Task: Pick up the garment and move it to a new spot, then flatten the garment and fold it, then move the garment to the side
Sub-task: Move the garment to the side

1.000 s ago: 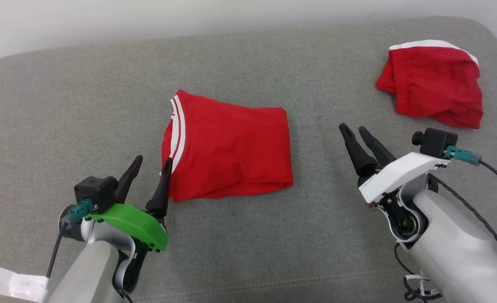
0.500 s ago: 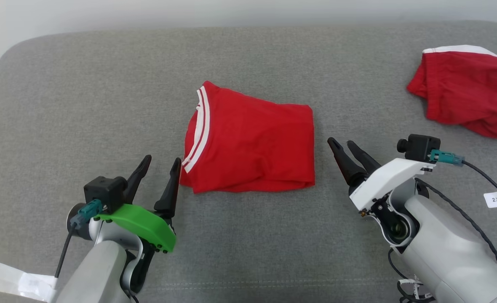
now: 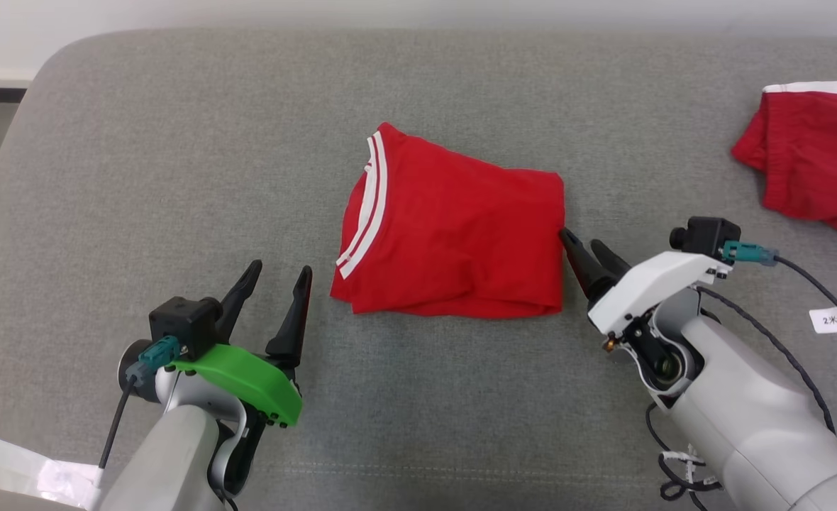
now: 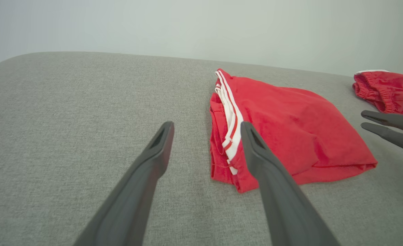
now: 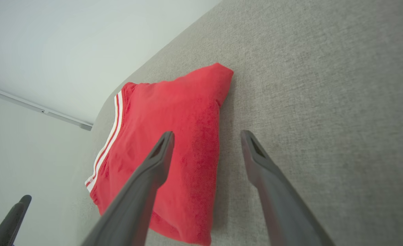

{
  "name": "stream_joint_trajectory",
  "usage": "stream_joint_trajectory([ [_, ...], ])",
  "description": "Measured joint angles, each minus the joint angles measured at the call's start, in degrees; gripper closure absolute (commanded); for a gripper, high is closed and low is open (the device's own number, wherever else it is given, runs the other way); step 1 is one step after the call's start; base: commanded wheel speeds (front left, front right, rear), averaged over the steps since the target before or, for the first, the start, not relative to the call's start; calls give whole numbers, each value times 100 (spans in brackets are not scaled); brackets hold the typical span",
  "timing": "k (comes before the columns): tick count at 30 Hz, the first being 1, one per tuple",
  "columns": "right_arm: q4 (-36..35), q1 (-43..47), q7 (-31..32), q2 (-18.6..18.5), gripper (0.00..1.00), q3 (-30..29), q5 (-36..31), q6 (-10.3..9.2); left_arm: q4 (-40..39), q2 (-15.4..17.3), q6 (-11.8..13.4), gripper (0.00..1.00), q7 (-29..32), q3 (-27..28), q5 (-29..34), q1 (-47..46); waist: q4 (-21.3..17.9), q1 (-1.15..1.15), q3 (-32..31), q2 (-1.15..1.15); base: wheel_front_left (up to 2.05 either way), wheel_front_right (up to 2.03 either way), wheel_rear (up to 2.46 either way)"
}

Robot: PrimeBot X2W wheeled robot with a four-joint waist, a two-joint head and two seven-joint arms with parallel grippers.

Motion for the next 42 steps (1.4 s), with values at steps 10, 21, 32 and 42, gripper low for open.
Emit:
stream_joint_trajectory([
  [10,310,-287,213,123,0,-144,222,-14,-20,-26,-8,0,0,46,0,-2,261,0,225,0,0,0,0],
  [21,626,-487,396,296,0,-178,334,-33,-16,-42,-24,0,0,119,11,-2,394,0,296,0,0,0,0],
  [32,846,-637,289,319,100,-192,326,109,36,-102,-27,0,0,221,14,-2,431,0,229,0,0,0,0],
  [42,799,-734,35,355,100,-88,238,260,68,-97,-58,0,0,266,24,12,281,0,13,0,0,0,0],
])
